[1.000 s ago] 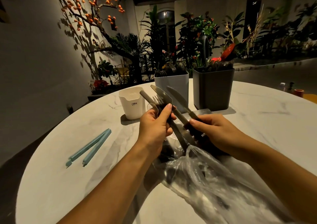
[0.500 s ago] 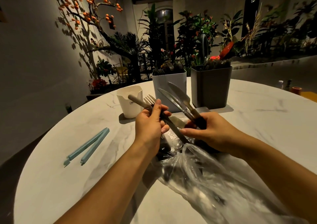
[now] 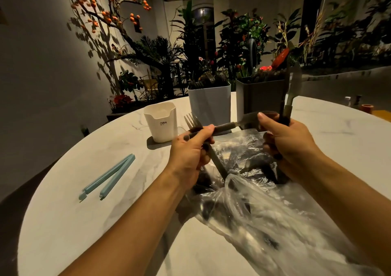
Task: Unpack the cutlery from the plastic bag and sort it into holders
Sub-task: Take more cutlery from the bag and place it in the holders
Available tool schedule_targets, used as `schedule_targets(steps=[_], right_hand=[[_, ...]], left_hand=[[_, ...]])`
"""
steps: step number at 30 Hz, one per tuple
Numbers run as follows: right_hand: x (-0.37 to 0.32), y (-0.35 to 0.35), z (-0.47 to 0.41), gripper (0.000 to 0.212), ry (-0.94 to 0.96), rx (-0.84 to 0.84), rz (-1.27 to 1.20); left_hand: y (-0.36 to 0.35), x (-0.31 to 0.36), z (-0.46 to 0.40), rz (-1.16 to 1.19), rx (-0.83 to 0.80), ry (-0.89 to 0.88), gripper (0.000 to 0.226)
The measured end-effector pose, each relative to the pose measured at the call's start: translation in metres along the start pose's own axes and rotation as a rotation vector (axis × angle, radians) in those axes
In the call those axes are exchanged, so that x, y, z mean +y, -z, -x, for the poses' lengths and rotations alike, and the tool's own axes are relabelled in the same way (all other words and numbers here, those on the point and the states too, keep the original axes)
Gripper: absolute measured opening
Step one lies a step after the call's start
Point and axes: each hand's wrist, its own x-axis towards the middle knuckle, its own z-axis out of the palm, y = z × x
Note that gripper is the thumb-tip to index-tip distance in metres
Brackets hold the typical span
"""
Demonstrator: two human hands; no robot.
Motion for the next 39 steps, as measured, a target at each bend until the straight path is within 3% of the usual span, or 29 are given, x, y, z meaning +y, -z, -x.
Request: schedule_targets(steps=[3,9,15,17,20,23,26,30,34,39], right_hand=[[0.004,-0.007,0.002,0.026,-0.021,-0.051,-0.032],[0.01,-0.027,0.018,0.027,0.08,-0.231,0.175],[-0.001,-0.018,0.009,0.032,0.159,-0.04,0.126],[-0.001,-0.014,0.008,0.028,0.146,-0.119,0.113],[0.003,-0.014,0.009,0.021,0.121,-0.201,0.329],[0.007,-0.017,0.012,0.041,-0.055,-0.356,0.308],[0.012,-0.021,0.018,0.044,-0.038,-0.463,0.262],[0.015,-0.023,0.015,0.04,0.189,-0.404,0.201],[0.022,-0.018,0.016,0.039,0.157,-0.441,0.252],[0.023,-0.023,0.017,0.029,0.147,-0.295,0.17]], left_hand=[[-0.003,-0.007,0.003,-0.108,-0.076,0.017,0.013],[-0.017,-0.014,0.013,-0.307,-0.152,0.002,0.024],[-0.015,-0.009,0.01,-0.292,-0.172,0.004,0.035],[-0.011,-0.007,0.009,-0.258,-0.188,-0.01,0.033],[-0.01,-0.007,0.008,-0.247,-0.167,-0.04,0.033],[-0.015,-0.008,0.01,-0.264,-0.105,-0.072,0.032],[-0.017,-0.004,0.01,-0.241,-0.05,-0.111,0.026],[-0.017,-0.006,0.01,-0.285,-0.048,-0.19,0.022],[-0.019,-0.009,0.013,-0.294,-0.066,-0.205,0.015],[-0.018,-0.01,0.013,-0.315,-0.083,-0.234,0.02]])
